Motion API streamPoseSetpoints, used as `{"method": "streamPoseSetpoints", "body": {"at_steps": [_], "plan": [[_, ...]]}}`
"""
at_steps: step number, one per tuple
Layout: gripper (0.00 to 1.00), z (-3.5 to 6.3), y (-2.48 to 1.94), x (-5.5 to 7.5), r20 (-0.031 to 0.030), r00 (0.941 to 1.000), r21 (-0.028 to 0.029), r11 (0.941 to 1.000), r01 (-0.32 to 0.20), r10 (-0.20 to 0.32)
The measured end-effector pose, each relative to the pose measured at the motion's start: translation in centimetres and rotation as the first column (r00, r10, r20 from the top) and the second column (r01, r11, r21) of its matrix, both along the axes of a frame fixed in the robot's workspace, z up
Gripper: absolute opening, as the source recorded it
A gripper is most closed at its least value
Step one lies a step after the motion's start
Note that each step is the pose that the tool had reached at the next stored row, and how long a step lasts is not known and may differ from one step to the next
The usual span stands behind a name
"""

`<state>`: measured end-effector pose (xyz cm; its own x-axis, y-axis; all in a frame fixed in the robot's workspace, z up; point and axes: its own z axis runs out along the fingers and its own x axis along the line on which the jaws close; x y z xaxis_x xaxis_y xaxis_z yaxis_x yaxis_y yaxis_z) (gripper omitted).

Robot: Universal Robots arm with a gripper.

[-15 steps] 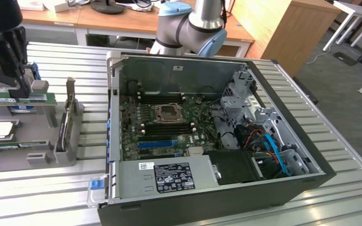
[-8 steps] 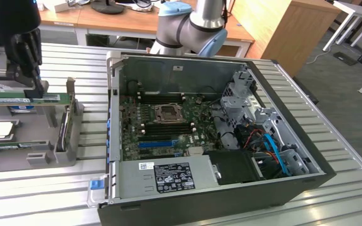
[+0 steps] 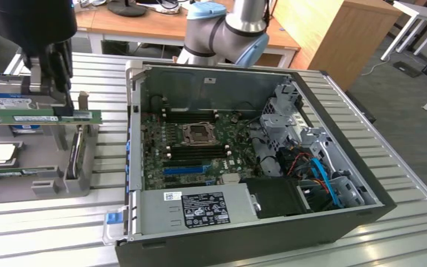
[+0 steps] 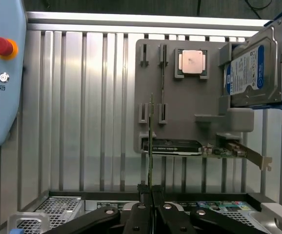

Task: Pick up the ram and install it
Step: 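Pick up the ram and move it above insertion slot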

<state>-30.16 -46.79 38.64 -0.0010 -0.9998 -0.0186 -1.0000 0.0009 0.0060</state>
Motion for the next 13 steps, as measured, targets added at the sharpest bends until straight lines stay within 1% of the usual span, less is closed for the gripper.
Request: {"method": "streamPoseSetpoints", "body": {"at_steps": [13], "plan": [[0.12, 0.0, 0.0, 4.2, 0.0, 1.0, 0.0, 1.0, -0.001, 0.001]]}}
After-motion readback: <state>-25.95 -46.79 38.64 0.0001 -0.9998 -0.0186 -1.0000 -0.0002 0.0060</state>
